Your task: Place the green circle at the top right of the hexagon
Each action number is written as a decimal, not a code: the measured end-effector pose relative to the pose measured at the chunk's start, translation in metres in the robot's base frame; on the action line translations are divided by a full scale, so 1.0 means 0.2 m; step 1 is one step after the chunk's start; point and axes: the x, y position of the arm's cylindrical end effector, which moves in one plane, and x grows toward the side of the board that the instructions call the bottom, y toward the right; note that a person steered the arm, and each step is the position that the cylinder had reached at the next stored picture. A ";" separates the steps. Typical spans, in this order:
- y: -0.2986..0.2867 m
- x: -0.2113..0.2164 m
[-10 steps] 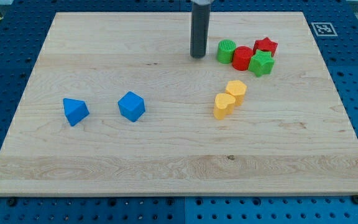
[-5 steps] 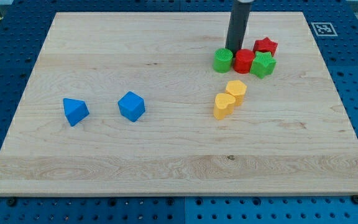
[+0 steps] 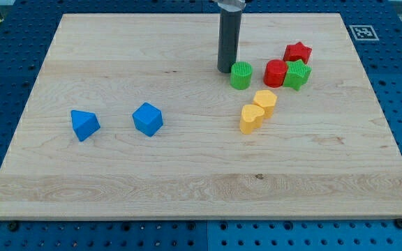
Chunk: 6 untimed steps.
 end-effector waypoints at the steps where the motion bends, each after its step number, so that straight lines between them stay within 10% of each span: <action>1: 0.05 0.03; 6: 0.08 0.19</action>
